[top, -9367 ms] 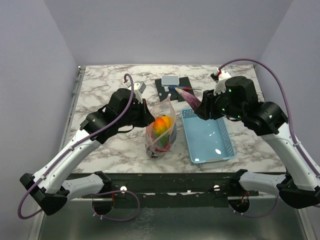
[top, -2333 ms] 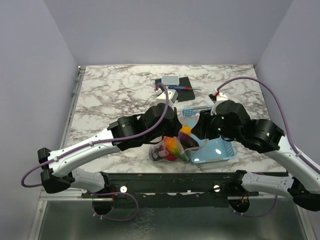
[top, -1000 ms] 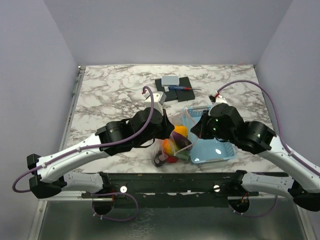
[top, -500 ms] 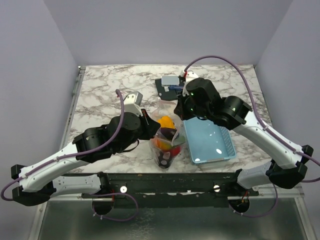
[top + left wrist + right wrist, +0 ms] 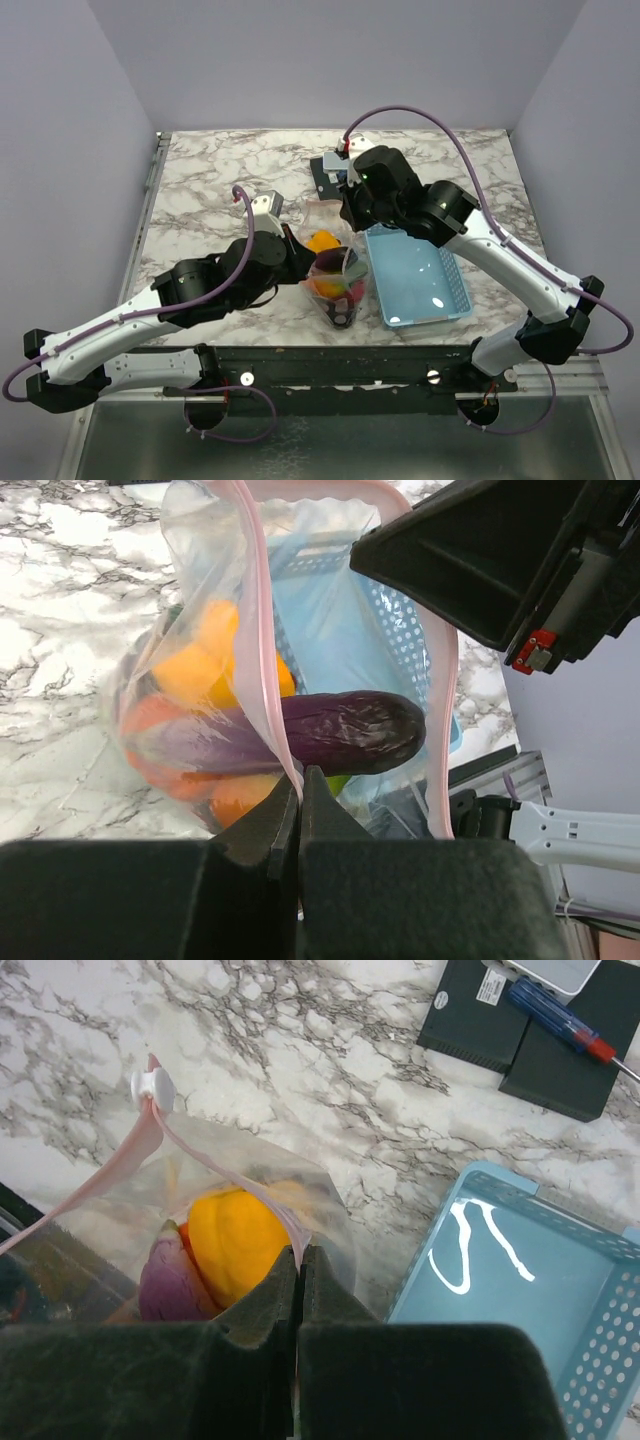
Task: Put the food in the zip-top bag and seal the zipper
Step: Adjust the zipper food storage bag at the center of the board.
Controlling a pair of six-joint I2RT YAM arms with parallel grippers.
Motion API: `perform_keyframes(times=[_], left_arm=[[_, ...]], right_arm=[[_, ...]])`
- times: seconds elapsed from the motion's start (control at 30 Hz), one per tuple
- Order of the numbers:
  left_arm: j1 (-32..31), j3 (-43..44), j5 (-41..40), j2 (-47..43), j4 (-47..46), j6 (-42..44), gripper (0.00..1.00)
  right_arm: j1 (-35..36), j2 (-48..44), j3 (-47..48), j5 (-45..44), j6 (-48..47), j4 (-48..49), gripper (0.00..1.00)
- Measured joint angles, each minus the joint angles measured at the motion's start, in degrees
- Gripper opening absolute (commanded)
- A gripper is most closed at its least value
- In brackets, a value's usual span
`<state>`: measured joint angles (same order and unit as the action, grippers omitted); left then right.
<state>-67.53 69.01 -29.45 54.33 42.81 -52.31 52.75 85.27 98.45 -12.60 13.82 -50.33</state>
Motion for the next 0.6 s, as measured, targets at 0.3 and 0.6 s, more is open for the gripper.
perform_keyframes(times=[0.3,0.6], left_arm=[[0.00,-0.13,-0.63,0.50,0.07,-0.15,0.00],[0.57,4.68,-1.22,5.27,1.22,3.56,0.00]], right_arm=[[-0.35,0.15,-0.46,1.11,0.57,0.66,0.00],[-0.37,-2.86,-2.97,0.98,6.01,0.74,0.01]])
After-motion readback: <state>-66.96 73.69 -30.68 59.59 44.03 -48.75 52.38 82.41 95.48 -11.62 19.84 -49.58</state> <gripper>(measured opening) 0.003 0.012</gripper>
